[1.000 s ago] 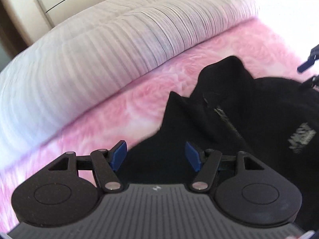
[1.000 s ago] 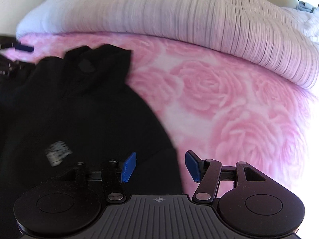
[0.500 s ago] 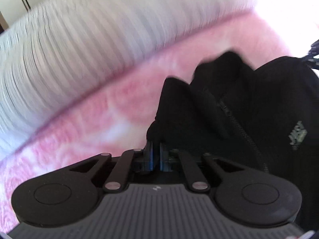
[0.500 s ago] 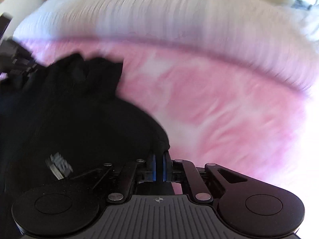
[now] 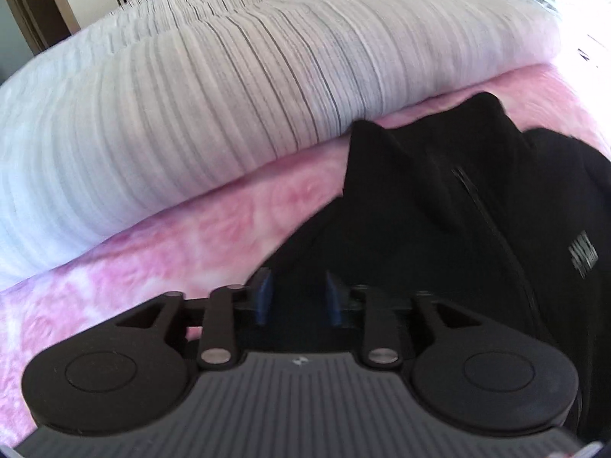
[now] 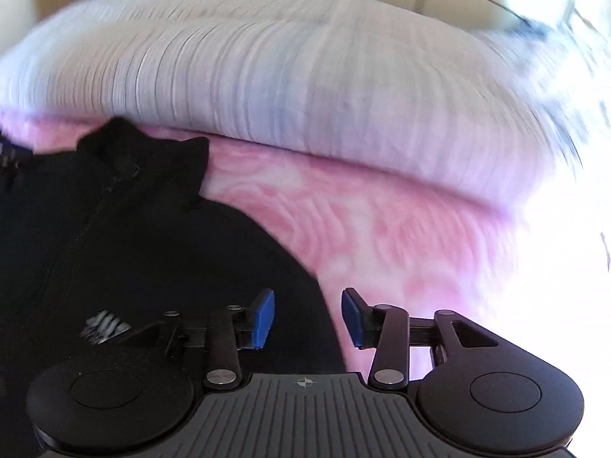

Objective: Fold clothes

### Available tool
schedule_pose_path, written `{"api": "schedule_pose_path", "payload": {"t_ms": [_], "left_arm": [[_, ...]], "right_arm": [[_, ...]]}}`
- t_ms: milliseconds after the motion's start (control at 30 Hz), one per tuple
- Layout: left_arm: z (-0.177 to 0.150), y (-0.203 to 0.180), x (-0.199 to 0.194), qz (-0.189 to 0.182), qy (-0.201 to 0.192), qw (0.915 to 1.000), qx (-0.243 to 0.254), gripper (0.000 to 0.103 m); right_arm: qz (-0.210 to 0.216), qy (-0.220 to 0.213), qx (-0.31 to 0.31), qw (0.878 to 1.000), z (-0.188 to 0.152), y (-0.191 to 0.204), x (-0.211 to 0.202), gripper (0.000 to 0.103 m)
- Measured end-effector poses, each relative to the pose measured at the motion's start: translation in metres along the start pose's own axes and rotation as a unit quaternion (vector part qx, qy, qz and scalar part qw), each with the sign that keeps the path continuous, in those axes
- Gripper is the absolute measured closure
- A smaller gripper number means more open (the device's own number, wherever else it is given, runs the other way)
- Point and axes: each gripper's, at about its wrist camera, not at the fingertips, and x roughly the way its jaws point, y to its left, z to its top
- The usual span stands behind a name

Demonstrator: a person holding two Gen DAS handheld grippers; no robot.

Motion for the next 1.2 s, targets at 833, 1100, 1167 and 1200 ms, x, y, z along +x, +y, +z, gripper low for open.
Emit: {"api": "schedule_pose_path", "payload": {"t_ms": [833,1100,1167,1200], "left_arm": [[-0.062,-0.401,-0.129,-0.245,-0.025,0.9594,0.137,0.067],[-0.044,-0.463,-0.136,-0.261,-0.028,0.9516,0.159,0.067],[-0.047,-0.460,-0.140,-0.248,-0.022,0.9554,0.160,0.067],[-0.049,-0.457,-0.143,-0.237,-0.018,0.9587,0.156,0.067]], "right_arm": [[0.089,0.203,0.082,0.972,-0.303,-0.112,-0.215,0.102],[0.014,0.168,0.050,0.984,-0.285,-0.221,-0.237,0.100],[0.005,0.163,0.045,0.986,-0.281,-0.224,-0.229,0.092],[-0.012,0.160,0.036,0.986,-0.279,-0.220,-0.229,0.087]]}}
